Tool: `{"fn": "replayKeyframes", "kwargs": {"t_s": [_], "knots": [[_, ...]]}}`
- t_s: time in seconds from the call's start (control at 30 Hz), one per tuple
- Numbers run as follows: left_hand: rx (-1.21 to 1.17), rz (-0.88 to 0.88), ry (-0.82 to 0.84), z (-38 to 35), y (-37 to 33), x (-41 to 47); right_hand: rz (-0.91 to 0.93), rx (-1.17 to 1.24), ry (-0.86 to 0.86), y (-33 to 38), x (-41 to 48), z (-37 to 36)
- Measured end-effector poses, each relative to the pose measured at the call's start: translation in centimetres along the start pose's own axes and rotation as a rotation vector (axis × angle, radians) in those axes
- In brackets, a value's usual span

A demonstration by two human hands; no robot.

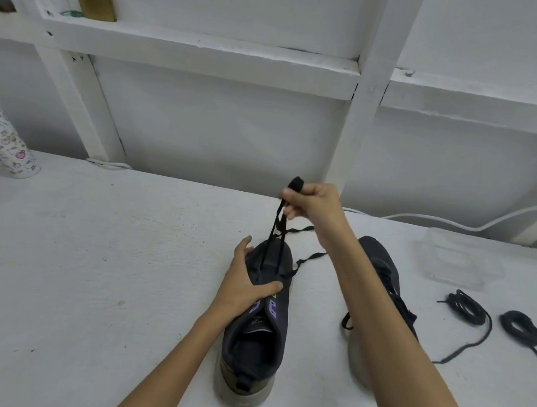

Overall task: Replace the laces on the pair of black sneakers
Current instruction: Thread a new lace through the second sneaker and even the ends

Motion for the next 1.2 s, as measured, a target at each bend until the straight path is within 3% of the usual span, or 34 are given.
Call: {"fn": "replayKeyframes", "kwargs": {"t_s": [0.3,0.43,0.57,0.7,0.83,0.93,1.2], "knots": [[0.026,-0.019,0.015,-0.1,-0.6,-0.4,0.2,0.163,-0.11,10.0,5.1,0.9],[0.025,-0.023,0.013,-0.1,-0.8,-0.5,0.185,0.167,-0.112,9.2,6.7,0.8],[0.009,-0.038,0.024,-0.2,-0.7,-0.2,0.003,0.079,-0.04,4.7,7.1,0.4],[-0.028,0.011,0.059,-0.2,-0.4,0.4,-0.258,-0.512,-0.02,-2.2,5.9,2.8],[-0.083,0.065,0.073,0.0,-0.5,1.8,-0.61,-0.793,0.21,-10.3,2.2,2.9],[-0.083,0.087,0.085,0.0,-0.8,3.4,-0.638,-0.716,0.258,-12.5,0.4,2.2],[-0.087,0.013,0.122,-0.4,-1.9,4.2,-0.357,-0.284,-0.085,-10.3,0.9,4.0]]}}
Point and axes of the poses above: each hand's wrist, its own x-axis towards the middle knuckle, its own z-axis out of the back of the hand, y = z × x, the point moved 9 cm from there along x, towards the middle knuckle, and after that the axes turned 2 degrees about -z, right-handed, at the moved point
